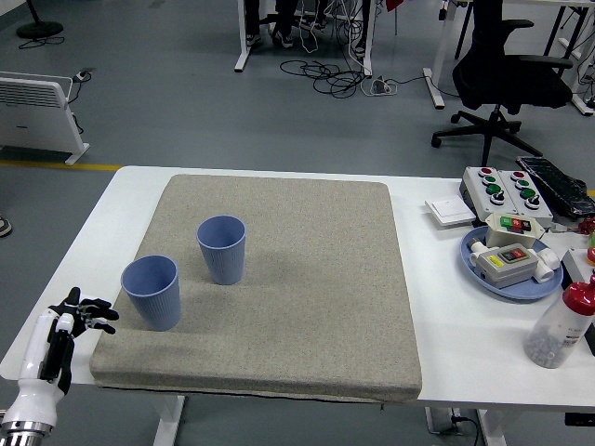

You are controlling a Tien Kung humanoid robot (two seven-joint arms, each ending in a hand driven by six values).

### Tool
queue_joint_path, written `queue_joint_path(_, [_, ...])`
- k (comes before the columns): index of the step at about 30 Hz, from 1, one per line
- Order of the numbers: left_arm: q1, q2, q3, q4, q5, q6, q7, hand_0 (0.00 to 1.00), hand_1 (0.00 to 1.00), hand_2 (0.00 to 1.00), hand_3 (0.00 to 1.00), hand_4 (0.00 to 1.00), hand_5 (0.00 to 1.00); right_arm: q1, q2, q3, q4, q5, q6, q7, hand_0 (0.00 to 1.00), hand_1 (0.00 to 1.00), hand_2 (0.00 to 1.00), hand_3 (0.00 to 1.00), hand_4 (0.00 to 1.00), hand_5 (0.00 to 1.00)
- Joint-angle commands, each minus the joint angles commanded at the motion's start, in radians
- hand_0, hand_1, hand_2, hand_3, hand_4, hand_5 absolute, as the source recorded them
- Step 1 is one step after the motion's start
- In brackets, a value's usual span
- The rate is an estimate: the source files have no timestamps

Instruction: Push cup pick cup insert cup

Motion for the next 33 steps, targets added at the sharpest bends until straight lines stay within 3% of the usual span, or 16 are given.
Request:
queue_joint_path(3, [-0.009,-0.007,0.009,0.009,0.011,-0.005,0.006,0.309,0.439,0.428,0.376,0.577,0.998,0.000,0.000,-0.001,0.000,0.001,0.000,0.000,0.721,0.655,0.654,0.581,0.095,0.540])
queue_joint_path(4, [-0.015,-0.013,0.015,0.017,0.010,-0.007,0.009,0.364,0.465,0.451,0.401,0.569,0.998,0.000,0.000,-0.002,0.000,0.002,0.000,0.000,0.721,0.655,0.654,0.581,0.093,0.541])
queue_joint_path(9, [-0.033,-0.016,0.035,0.040,0.016,-0.017,0.020,0.364,0.465,0.451,0.401,0.569,0.998,0.000,0.000,-0.004,0.000,0.006,-0.001,0.000,0.721,0.655,0.654,0.581,0.093,0.541])
queue_joint_path(10, [-0.037,-0.015,0.038,0.047,0.022,-0.018,0.022,0.430,0.487,0.463,0.409,0.567,0.998,0.000,0.000,-0.005,0.000,0.008,-0.001,-0.001,0.721,0.656,0.654,0.581,0.093,0.539])
queue_joint_path(15, [-0.060,-0.020,0.039,0.080,0.024,-0.019,0.028,0.430,0.487,0.463,0.409,0.567,0.998,-0.005,0.001,-0.006,0.000,0.007,-0.001,-0.003,0.721,0.656,0.654,0.581,0.093,0.539])
queue_joint_path(16, [-0.063,-0.021,0.040,0.084,0.025,-0.019,0.029,0.469,0.499,0.470,0.444,0.554,0.998,-0.005,0.001,-0.005,0.000,0.005,-0.001,-0.003,0.721,0.655,0.654,0.581,0.092,0.539])
queue_joint_path(33, [-0.157,-0.018,0.075,0.194,0.036,-0.031,0.044,0.493,0.523,0.484,0.453,0.542,0.998,-0.016,0.002,-0.015,0.000,0.013,-0.001,-0.003,0.721,0.655,0.654,0.581,0.091,0.537])
